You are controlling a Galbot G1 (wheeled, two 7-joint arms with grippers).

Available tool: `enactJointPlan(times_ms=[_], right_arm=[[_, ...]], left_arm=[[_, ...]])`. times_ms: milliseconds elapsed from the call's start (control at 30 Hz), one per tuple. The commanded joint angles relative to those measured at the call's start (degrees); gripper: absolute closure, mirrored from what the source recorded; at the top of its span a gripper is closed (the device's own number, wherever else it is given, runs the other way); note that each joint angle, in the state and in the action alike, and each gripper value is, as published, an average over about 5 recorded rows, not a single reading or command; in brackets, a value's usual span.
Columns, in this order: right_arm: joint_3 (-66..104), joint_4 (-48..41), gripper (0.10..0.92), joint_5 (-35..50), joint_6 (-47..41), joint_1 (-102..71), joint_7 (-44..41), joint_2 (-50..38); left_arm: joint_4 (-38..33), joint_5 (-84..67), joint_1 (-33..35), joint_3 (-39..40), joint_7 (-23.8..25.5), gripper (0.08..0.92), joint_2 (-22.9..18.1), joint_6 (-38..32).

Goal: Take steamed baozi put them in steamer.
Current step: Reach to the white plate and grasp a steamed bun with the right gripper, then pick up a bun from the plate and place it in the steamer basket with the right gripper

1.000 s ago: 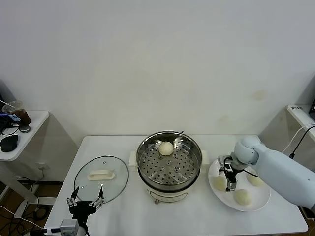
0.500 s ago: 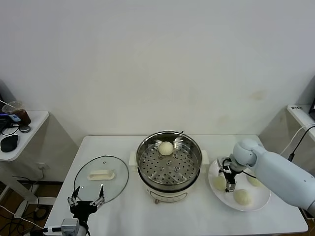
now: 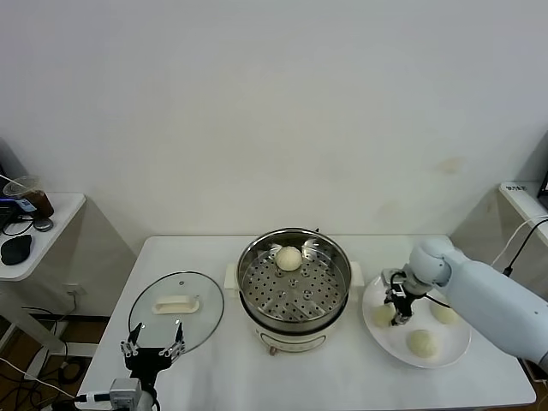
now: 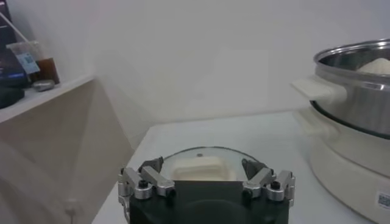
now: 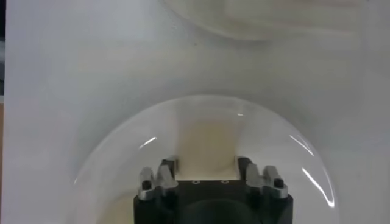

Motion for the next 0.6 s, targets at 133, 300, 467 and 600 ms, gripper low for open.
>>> enactJointPlan(times_ms=[133,300,467,600], right_arm=[[-4.02,4.58,0.566,5.18,-1.40,8.38,-1.70,-5.88],[-15.71,8.81,0.567,14.07,-3.65,27.22,-3.94,-7.57],[-26.47,9.67,0.567,20.61,-4.23,44.65,-6.59,-2.73],[-29.81,8.65,0.567,25.72,-6.92,51.35,-6.43,3.75]], left_arm=[[-2.42,0.01,0.01,0.56,0.35,0.177,-0.23,0.64],[-3.53,-0.34,0.39,0.65,0.22,0.177,-0.41,0.70],[-3.67,-0.77,1.63,1.01,-0.47,0.177,-0.37,0.31],[-3.99,-0.79,1.91,1.22,-0.75,0.177,-0.21,0.14]])
